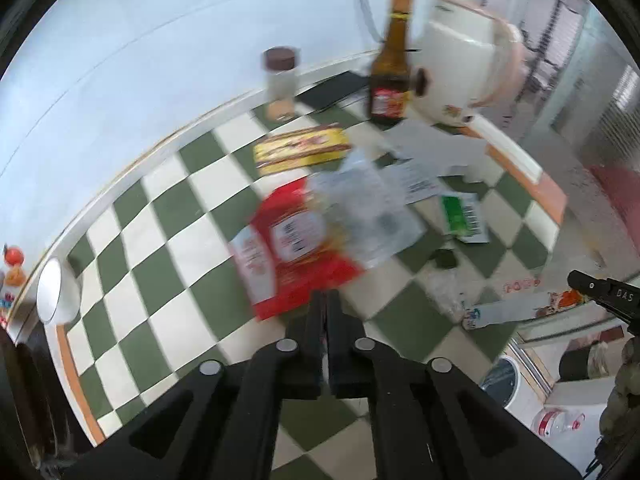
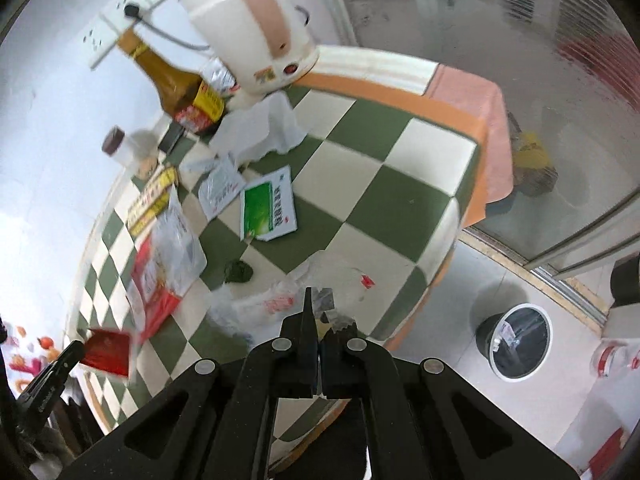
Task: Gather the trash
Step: 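Grasp the red wrapper with the left tool while the right tool grasps the clear plastic bag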
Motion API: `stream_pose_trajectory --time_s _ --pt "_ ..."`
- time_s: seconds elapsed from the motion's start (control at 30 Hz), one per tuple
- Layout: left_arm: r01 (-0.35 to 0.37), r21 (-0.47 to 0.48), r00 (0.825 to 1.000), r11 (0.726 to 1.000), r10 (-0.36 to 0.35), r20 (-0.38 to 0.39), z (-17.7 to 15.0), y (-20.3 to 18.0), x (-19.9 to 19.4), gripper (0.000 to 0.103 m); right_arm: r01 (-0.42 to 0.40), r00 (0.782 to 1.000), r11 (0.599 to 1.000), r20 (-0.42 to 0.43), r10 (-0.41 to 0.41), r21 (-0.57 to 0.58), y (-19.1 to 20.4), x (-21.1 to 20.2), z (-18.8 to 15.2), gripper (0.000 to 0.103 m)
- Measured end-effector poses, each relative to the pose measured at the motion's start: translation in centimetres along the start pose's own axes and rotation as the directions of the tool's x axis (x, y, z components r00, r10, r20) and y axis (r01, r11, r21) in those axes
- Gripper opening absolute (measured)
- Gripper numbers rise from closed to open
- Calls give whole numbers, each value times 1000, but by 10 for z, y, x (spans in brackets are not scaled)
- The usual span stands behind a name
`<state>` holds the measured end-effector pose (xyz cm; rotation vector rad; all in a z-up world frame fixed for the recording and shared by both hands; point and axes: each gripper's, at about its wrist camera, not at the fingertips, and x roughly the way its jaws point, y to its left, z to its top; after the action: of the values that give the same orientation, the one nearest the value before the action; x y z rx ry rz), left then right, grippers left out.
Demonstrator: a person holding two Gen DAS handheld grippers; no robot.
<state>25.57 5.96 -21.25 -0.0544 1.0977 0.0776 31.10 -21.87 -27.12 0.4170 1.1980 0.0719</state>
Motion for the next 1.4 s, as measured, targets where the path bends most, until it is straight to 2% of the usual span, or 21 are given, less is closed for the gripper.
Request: stream_pose_trajectory --time_s 0.17,0.27,0.37,0.4,0.43,0.47,0.53,0.63,0.7,0.73,0.77,0.83,0.97,1.03,1.1,1.17,1.2,1.23,1.27,1.33,1.4 --pt "39 97 998 995 -43 35 14 -48 -8 0 -3 998 996 56 -2 86 -38 -27 3 0" --pt "98 53 995 994 -99 17 22 -45 -3 3 3 997 989 73 -13 145 -69 -40 1 0" --pt "125 -13 990 992 -126 -66 17 -25 25 10 -16 998 982 66 4 190 -88 -42 -4 0" --pt "148 -40 983 988 -152 -101 11 -16 39 15 -26 998 979 58 15 201 -92 -39 -6 0" --pt "160 -71 976 985 -168 -140 4 -10 53 28 -37 998 977 47 28 208 -94 -33 -8 0" --pt "165 -96 969 982 -179 -172 -3 -6 66 32 -42 999 977 42 34 211 -94 -30 -10 0" --pt "209 -143 942 967 -238 -236 -18 -5 93 32 -48 999 978 4 48 204 -88 -13 -13 0" --pt "230 -169 909 958 -274 -315 -35 -17 121 34 -38 998 986 -34 44 164 -72 5 -18 0" --pt "223 -138 920 965 -256 -298 -39 -29 123 43 -35 998 988 -42 42 150 -67 9 -19 0" --pt "219 -117 923 969 -245 -298 -40 -36 123 54 -32 998 991 -53 39 132 -60 13 -20 0" --pt "205 -94 927 974 -225 -301 -40 -43 123 57 -25 997 995 -68 31 96 -47 20 -20 0" --pt "157 -47 934 987 -163 -317 -40 -55 121 57 -27 996 997 -81 33 75 -37 25 -20 0" --pt "154 -102 932 983 -179 -316 -47 -44 107 57 -30 995 998 -90 35 53 -29 27 -21 0" --pt "123 -123 940 985 -156 -304 -51 -30 101 57 -25 995 999 -92 29 36 -25 28 -20 0" --pt "128 -158 931 979 -173 -320 -57 -20 106 58 -24 995 999 -98 28 39 -25 32 -19 0" --pt "145 -196 909 970 -208 -360 -63 -17 121 58 -23 994 999 -107 27 43 -25 37 -18 0" --pt "153 -196 917 969 -213 -338 -63 -17 120 62 -22 993 999 -114 27 45 -25 40 -18 0" --pt "169 -189 917 967 -224 -329 -62 -22 121 62 -21 992 999 -124 26 46 -24 45 -18 0" --pt "156 -169 922 973 -205 -328 -60 -29 122 63 -17 991 999 -129 23 43 -23 48 -18 0" --pt "133 -122 938 984 -165 -306 -56 -42 125 63 -11 990 999 -138 16 37 -21 54 -19 0" --pt "68 -43 958 997 -78 -277 -54 -54 124 30 -7 989 1000 -145 12 30 -19 57 -20 0"
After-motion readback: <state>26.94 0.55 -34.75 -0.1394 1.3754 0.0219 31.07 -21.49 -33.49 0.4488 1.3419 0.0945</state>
